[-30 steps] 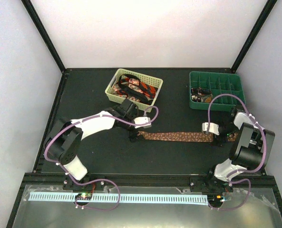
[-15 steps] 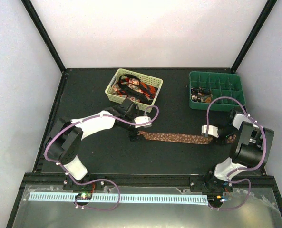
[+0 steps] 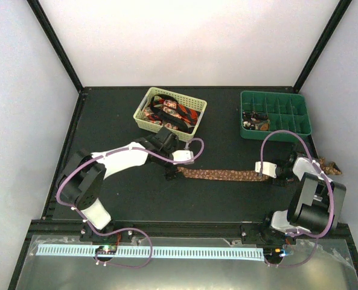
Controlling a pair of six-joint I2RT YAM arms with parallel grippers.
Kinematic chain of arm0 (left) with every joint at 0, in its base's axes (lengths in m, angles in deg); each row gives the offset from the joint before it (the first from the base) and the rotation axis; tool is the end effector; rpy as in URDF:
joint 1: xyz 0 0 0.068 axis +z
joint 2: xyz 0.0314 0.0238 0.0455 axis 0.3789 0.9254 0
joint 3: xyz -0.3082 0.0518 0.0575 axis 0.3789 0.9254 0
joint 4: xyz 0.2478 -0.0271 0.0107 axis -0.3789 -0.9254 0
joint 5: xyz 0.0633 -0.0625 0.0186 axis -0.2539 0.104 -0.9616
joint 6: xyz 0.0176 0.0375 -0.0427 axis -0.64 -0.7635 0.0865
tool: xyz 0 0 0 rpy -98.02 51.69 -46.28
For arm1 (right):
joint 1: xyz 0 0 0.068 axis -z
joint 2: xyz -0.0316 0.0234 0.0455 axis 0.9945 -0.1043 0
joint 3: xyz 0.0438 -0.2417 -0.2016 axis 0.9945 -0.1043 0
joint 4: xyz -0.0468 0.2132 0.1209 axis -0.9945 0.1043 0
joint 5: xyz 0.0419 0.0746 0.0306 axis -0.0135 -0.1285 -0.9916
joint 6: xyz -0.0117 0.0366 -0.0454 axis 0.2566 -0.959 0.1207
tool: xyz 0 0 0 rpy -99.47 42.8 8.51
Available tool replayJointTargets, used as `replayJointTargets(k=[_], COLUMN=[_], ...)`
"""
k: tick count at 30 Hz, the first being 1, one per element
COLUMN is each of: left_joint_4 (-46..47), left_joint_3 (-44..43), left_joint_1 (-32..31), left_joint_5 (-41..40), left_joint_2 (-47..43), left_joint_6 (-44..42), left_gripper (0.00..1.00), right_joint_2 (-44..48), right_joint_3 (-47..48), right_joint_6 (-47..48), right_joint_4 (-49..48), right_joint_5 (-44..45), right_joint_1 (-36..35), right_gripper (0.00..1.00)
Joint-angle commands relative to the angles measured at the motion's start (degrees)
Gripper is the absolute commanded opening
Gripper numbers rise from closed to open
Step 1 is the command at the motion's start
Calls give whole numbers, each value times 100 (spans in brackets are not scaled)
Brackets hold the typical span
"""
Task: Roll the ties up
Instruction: Adjust the tie at the center of the board.
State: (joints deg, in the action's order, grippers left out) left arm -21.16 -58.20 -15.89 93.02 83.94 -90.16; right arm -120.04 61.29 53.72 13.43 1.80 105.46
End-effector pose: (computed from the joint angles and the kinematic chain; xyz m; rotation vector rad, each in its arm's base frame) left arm 0.2401 -0.2088 0.2263 1.6981 2.0110 -0.5030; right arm 0.1868 -0.0582 0.1909 -1.8408 2.0634 -0.0079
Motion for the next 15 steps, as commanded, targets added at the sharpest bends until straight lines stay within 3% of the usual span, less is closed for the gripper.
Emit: replayJointTargets(k=[1, 4, 9, 12, 15], left_joint_4=[83, 129, 50, -215, -381], left_joint_3=[39, 28, -196, -416, -432], left_joint_1=[-219, -329, -432, -461, -489], left_joint_5=[-348, -532, -859, -943, -1035], left_joint_2=[31, 109, 448, 732, 863], left_joint_6=[-281, -356, -478, -541, -624], left_gripper=[89, 87, 86, 78, 63], right_joint_2=[101, 145, -30, -44, -30], right_joint_3=[-24, -38, 87, 162, 256], right_joint_6=[-82, -70, -214, -240, -213], right_joint_4=[-299, -283, -300, -276, -133], right_joint_5=[-34, -140, 12, -1, -107], right_joint_1=[-35, -36, -36, -36, -36], right_gripper=[43, 35, 42, 42, 39])
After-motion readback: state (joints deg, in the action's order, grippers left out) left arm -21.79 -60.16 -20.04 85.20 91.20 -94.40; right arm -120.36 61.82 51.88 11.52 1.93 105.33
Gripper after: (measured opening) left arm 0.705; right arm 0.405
